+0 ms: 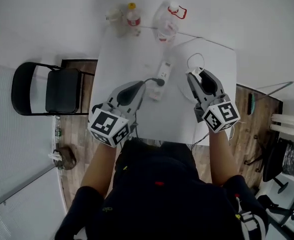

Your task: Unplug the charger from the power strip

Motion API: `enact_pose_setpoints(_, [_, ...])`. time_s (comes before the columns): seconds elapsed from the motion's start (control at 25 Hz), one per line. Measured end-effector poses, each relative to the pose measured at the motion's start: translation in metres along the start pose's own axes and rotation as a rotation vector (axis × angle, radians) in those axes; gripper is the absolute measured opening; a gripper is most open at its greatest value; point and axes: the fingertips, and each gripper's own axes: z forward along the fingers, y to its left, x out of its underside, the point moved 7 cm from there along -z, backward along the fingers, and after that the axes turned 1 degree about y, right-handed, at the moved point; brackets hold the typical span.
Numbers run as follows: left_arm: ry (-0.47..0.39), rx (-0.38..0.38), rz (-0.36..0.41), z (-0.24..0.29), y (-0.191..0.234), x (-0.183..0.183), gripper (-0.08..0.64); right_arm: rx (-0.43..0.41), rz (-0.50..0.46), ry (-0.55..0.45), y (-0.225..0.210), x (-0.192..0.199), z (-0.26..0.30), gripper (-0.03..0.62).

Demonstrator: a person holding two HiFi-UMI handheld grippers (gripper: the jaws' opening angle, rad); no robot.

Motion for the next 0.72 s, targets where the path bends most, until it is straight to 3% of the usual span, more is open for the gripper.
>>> enact_pose_setpoints(0.2, [-0.076,-0.026,0.054,-0.037,-0.007,-0.027,0.023,0.073,0.082,-0.092,0.009,-0.026,-0.038,0.163])
enact_pose_setpoints(0.72, [-0.184,-0.065,0.157,-0.080,-0.019,-0.071,0.023,0.117,-0.063,-0.208,0.054,-0.082,-0.081,0.163])
